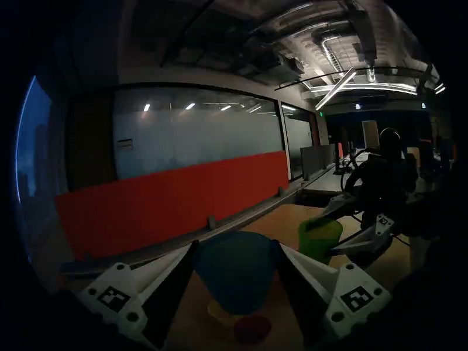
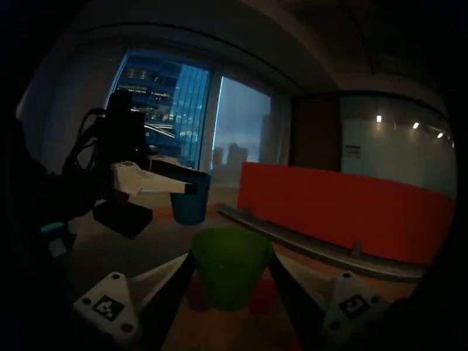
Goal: Pour water
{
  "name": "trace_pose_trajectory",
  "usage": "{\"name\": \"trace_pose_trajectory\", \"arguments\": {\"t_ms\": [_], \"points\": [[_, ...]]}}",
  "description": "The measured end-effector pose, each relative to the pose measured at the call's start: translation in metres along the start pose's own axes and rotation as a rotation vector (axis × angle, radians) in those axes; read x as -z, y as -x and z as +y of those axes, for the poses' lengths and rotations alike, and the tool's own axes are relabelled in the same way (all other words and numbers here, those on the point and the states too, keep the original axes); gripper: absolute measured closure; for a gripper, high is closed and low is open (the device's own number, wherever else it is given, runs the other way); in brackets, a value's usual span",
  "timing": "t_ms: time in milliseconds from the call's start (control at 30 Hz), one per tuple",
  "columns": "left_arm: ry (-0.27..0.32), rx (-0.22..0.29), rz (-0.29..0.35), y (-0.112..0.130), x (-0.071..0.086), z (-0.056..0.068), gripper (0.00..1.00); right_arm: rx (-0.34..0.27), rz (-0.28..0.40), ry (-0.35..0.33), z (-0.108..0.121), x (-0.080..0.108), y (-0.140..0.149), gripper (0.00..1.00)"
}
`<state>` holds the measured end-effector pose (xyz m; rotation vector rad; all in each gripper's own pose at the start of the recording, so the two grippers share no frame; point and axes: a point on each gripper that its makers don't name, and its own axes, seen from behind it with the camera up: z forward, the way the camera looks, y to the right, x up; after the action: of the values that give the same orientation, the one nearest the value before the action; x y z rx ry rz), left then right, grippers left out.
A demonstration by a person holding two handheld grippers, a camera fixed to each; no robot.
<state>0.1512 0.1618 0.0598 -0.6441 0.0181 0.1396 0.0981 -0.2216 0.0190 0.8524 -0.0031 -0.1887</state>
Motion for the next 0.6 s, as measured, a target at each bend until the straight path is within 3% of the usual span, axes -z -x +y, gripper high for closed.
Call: {"name": "trace_pose_trajectory", "arguments": {"t_ms": [600], "points": [[-0.039,0.014,-0.058,0.034,0.022,-0.012,0.10,-0.020,-0.028,0.021,0.015,0.007,0.006,0.00]]}}
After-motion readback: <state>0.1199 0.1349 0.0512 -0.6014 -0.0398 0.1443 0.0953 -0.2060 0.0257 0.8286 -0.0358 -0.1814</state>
